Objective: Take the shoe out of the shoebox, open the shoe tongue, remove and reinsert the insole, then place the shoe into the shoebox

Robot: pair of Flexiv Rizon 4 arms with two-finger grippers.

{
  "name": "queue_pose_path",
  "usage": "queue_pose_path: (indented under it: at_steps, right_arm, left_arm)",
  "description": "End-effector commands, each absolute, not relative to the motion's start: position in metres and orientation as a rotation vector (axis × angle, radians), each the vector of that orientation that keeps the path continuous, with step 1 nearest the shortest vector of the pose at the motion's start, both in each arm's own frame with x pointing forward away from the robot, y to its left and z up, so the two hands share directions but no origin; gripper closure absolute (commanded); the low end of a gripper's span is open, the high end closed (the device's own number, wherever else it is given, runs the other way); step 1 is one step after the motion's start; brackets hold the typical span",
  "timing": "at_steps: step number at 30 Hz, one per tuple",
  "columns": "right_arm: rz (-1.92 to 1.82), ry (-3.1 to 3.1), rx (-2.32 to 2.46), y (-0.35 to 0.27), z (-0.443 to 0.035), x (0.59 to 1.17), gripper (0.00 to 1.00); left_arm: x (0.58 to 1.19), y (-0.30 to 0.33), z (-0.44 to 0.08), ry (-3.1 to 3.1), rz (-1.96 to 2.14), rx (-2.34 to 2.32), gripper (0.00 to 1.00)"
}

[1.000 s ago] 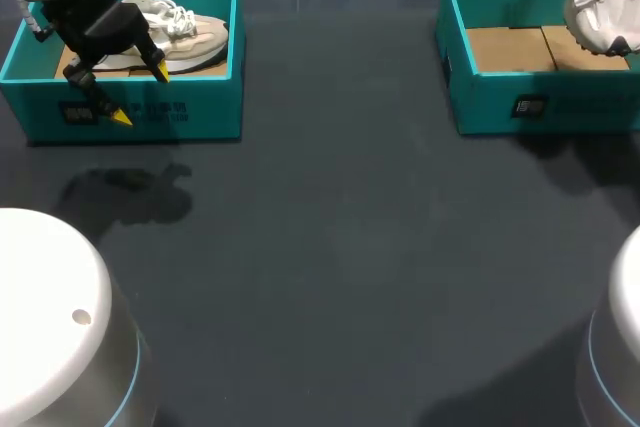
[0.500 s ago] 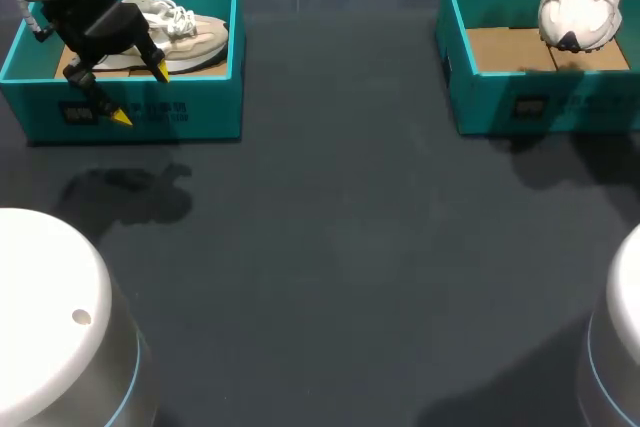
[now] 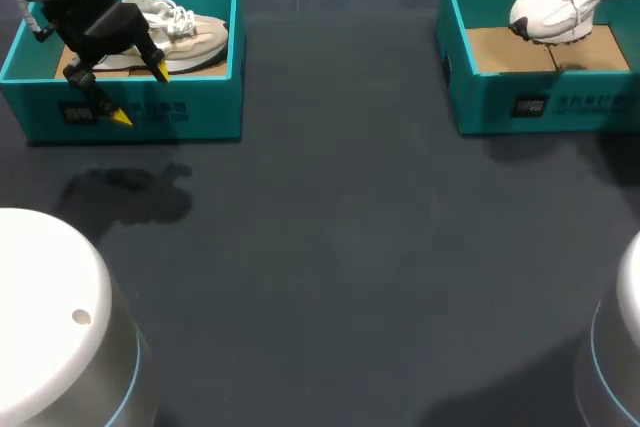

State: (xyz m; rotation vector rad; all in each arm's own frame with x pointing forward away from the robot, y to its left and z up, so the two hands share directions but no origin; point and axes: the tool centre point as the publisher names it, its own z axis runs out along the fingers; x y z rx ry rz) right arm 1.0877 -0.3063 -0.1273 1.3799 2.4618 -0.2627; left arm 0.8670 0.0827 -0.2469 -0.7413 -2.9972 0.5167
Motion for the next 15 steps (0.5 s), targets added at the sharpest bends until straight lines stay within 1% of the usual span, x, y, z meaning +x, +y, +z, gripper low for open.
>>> queue_pose_path:
  at_steps: [1, 5, 8, 15]
  right_arm:
    - [-0.245, 2.387, 1.533, -0.306, -0.123, 1.09, 1.0]
    - [-0.245, 2.387, 1.533, -0.306, -0.123, 1.09, 1.0]
    - [-0.146, 2.271, 1.665, -0.313, -0.138, 1.084, 1.0]
    - [-0.128, 2.054, 1.846, -0.325, -0.161, 1.065, 1.0]
  left_arm:
    - [0.867, 0.083, -0.246, -2.997, 0.513, -0.742, 0.0]
    - [0.867, 0.083, -0.246, -2.997, 0.513, -0.742, 0.0]
    - [0.867, 0.083, -0.246, -2.997, 0.513, -0.742, 0.0]
    - [0.867, 0.083, -0.246, -2.997, 0.513, -0.742, 0.0]
